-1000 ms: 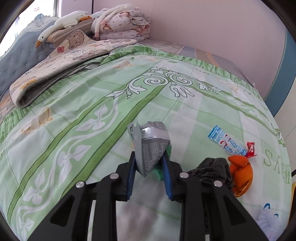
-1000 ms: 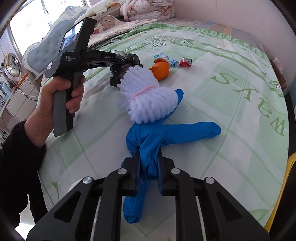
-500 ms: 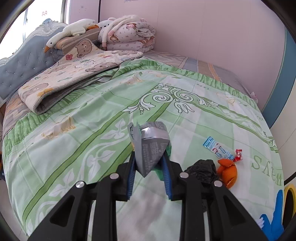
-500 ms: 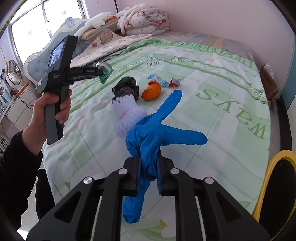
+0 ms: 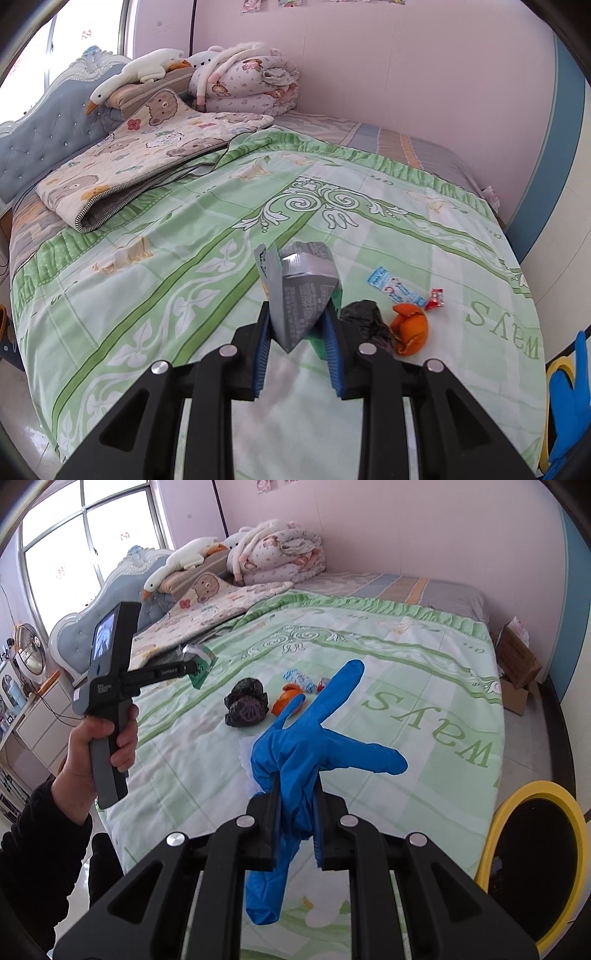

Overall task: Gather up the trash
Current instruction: 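Carry the blue glove and grey wrapper over the bin with both tools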

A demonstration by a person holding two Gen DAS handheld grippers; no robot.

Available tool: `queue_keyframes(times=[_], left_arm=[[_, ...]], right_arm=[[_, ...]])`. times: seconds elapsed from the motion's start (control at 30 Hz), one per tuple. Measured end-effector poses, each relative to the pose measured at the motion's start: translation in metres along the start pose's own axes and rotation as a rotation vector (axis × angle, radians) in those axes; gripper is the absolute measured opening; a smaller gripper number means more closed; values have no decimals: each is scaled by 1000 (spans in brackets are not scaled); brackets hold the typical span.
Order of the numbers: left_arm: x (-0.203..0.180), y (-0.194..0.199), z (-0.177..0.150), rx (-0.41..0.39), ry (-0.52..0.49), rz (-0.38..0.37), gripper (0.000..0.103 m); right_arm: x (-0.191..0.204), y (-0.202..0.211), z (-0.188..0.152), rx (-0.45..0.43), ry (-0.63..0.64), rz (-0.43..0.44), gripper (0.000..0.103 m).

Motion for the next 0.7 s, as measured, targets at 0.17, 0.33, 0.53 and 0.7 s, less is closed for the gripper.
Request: queue_keyframes(times=[0.17, 0.33, 0.53, 0.7], left_arm=[[-18, 19, -1, -19, -23, -20, 25], [-42, 37, -6, -32, -55, -52, 25], [-72, 58, -15, -50, -98, -88, 25], [-99, 78, -18, -70, -128, -127, 25]], right_arm=[[-5, 25, 5, -39, 3, -17, 13], [-13, 48, 5, -69, -3, -34, 13], [-26, 73, 4, -98, -12, -60, 13], [-42, 98, 2, -130, -30, -87, 13]])
Point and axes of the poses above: each gripper's, at about its wrist camera, not at the fingertips, and y roughly against the way its jaws point, x to its left, z to its top, the point moved 5 cm from there along -y, roughly the way its jaws point, and after that the axes turned 12 degrees about z, right-handed, at the moved point
